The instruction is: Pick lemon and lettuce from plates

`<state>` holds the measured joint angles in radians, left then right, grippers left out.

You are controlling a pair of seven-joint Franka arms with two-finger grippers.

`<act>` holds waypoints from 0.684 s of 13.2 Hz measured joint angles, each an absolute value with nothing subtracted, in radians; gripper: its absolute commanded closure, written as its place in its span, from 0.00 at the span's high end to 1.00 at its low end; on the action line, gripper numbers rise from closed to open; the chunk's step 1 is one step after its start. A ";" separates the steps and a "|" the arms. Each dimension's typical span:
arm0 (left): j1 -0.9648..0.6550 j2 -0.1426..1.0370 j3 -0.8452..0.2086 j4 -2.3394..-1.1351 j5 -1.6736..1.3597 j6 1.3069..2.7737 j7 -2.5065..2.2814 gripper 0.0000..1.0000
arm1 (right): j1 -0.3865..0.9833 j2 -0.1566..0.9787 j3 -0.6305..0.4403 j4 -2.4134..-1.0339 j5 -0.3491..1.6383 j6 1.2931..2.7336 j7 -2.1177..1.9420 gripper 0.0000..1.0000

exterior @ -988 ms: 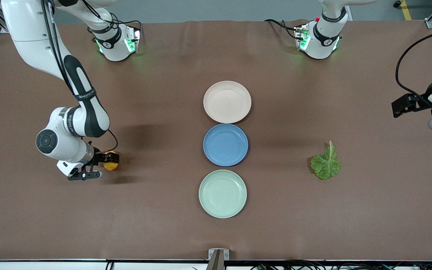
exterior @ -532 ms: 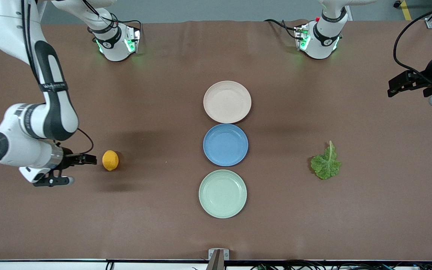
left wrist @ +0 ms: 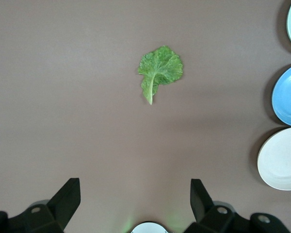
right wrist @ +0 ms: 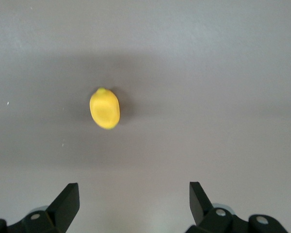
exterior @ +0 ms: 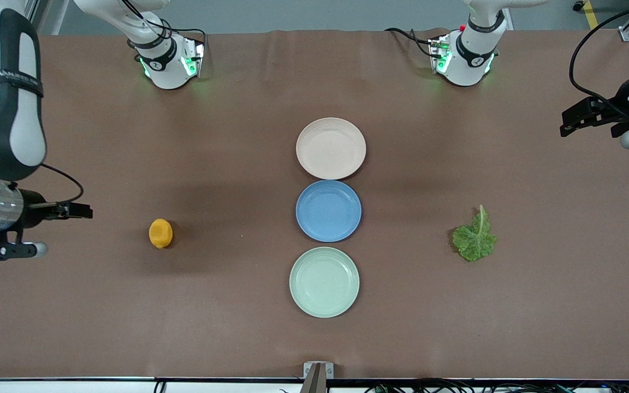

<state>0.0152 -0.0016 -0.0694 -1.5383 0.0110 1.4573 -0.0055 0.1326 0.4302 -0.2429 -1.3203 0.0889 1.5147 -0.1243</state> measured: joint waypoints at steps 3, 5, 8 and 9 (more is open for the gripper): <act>0.015 -0.002 -0.078 -1.542 0.011 1.475 -0.005 1.00 | 0.130 0.425 -0.257 -1.276 0.086 1.485 -0.124 1.00; 0.015 -0.002 -0.078 -1.543 0.011 1.481 -0.005 1.00 | 0.126 0.425 -0.260 -1.246 0.082 1.479 -0.124 1.00; 0.015 -0.001 -0.078 -1.543 0.011 1.485 -0.005 1.00 | 0.111 0.423 -0.260 -1.207 0.083 1.445 -0.124 1.00; 0.015 -0.001 -0.077 -1.543 0.011 1.487 -0.005 1.00 | 0.111 0.418 -0.259 -1.198 0.083 1.413 -0.124 1.00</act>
